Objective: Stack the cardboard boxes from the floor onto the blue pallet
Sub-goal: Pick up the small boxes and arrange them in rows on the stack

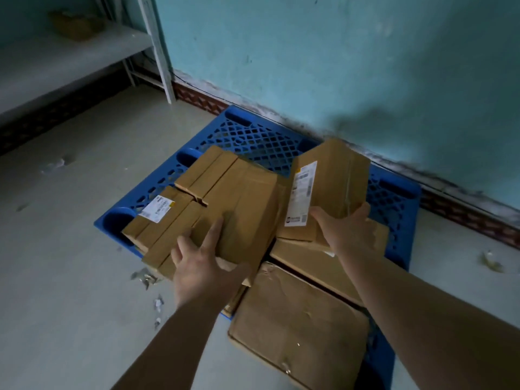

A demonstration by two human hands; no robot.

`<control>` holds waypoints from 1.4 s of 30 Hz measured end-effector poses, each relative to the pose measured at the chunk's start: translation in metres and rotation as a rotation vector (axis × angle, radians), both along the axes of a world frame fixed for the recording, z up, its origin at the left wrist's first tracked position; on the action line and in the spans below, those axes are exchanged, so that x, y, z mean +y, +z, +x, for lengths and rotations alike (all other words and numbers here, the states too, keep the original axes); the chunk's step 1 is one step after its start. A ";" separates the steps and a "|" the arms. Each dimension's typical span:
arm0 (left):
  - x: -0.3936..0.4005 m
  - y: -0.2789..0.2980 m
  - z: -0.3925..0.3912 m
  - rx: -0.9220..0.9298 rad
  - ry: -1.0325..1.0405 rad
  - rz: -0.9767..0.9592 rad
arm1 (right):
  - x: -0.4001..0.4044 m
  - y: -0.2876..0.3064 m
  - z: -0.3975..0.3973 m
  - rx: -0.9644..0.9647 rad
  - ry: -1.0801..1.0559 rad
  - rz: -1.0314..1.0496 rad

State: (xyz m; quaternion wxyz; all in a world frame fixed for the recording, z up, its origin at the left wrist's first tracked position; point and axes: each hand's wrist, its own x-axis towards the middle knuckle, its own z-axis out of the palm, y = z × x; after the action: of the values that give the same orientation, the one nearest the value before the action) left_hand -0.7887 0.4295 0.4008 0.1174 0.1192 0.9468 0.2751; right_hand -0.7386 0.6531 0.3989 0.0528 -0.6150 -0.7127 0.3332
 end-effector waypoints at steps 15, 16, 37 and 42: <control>0.056 -0.136 0.074 -0.128 -0.251 -0.246 | 0.099 -0.086 -0.008 -0.186 0.072 -0.105; 0.061 -0.141 0.073 -0.133 -0.247 -0.253 | 0.102 -0.092 -0.011 -0.177 0.068 -0.118; 0.064 -0.195 0.092 -0.180 -0.259 -0.462 | 0.058 -0.199 -0.081 -0.397 0.252 -0.093; 0.076 -0.181 0.101 -0.193 -0.286 -0.439 | 0.054 -0.185 -0.072 -0.338 0.330 -0.150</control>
State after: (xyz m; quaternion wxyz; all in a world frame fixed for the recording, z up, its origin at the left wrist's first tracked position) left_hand -0.6880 0.5055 0.2198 0.2677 0.1964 0.9417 0.0540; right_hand -0.8107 0.7068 0.2140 -0.1681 -0.5393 -0.7756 0.2818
